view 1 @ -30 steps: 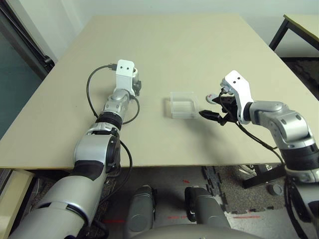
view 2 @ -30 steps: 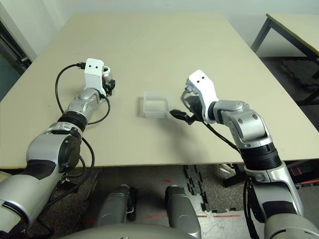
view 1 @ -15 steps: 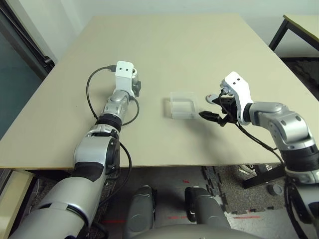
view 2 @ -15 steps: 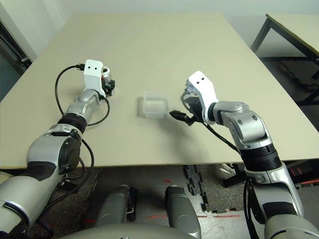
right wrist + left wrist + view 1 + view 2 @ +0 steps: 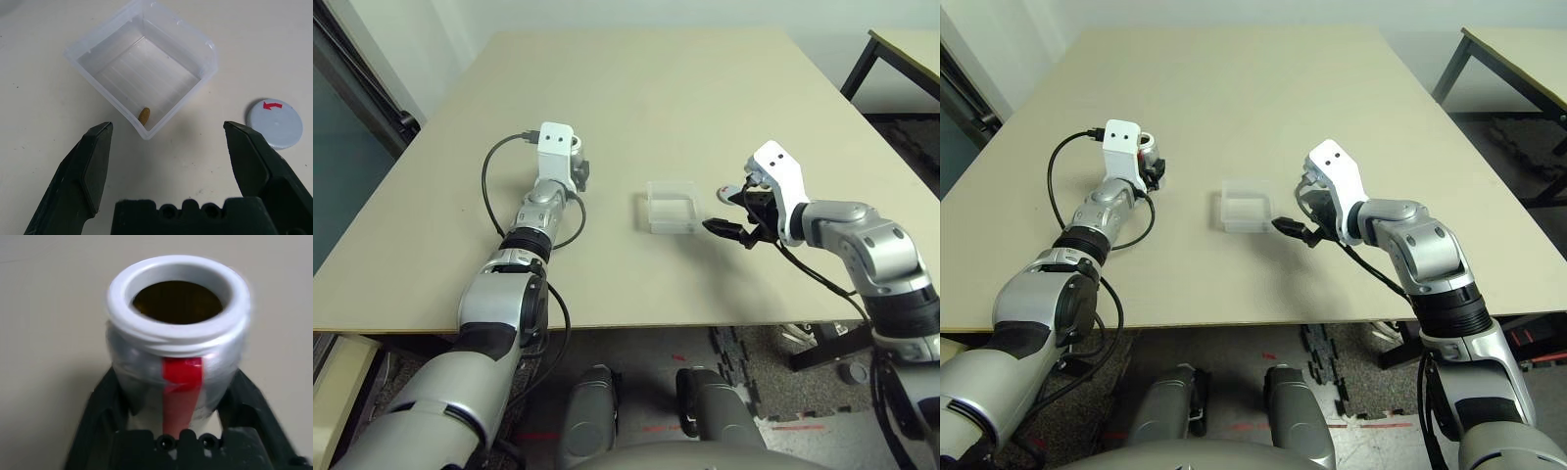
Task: Pour the medicine from the bottle into the box.
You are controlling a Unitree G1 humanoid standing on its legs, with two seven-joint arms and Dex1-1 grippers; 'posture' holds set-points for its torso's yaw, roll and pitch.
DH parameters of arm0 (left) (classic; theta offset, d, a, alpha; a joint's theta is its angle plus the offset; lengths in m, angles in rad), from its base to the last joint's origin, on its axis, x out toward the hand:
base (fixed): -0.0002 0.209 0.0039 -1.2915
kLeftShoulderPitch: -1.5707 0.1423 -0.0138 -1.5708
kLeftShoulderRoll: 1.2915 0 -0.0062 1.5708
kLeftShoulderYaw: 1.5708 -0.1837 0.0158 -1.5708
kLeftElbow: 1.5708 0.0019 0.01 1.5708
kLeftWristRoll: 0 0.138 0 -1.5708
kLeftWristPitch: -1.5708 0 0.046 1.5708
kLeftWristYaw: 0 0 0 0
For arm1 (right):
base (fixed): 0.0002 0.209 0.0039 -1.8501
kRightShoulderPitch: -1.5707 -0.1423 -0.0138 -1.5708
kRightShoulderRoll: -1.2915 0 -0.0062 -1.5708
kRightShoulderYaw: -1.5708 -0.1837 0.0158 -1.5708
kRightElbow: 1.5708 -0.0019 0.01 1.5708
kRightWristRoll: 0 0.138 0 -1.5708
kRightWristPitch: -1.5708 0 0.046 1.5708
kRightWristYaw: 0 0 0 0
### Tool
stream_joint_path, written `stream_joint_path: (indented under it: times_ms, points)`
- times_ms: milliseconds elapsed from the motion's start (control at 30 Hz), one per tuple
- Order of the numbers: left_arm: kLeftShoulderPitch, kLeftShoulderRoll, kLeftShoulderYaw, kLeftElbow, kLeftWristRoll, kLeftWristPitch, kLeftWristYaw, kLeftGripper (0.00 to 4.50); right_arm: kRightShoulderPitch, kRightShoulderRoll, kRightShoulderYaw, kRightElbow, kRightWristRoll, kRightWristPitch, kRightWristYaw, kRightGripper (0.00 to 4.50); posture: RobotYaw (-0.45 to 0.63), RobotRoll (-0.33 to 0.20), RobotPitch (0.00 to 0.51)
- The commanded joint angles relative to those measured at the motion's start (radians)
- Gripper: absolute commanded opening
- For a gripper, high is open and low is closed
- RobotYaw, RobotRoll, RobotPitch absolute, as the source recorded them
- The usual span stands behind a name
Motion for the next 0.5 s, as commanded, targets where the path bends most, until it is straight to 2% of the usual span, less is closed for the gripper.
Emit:
stream_joint_path:
  times_ms: [33, 500]
  points:
    - [0.03, 0.003, -0.006, 0.028, 0.009, 0.001, 0.001, 4.36, -0.004, -0.003, 0.012, -0.005, 0.006, -0.005, 0.004, 4.5, 0.05, 0.0, 0.097]
    - [0.042, 0.007, -0.016, -0.002, 0.006, -0.029, -0.015, 4.43, -0.016, 0.0, 0.012, 0.013, 0.004, -0.022, 0.008, 4.5, 0.06, 0.0, 0.09]
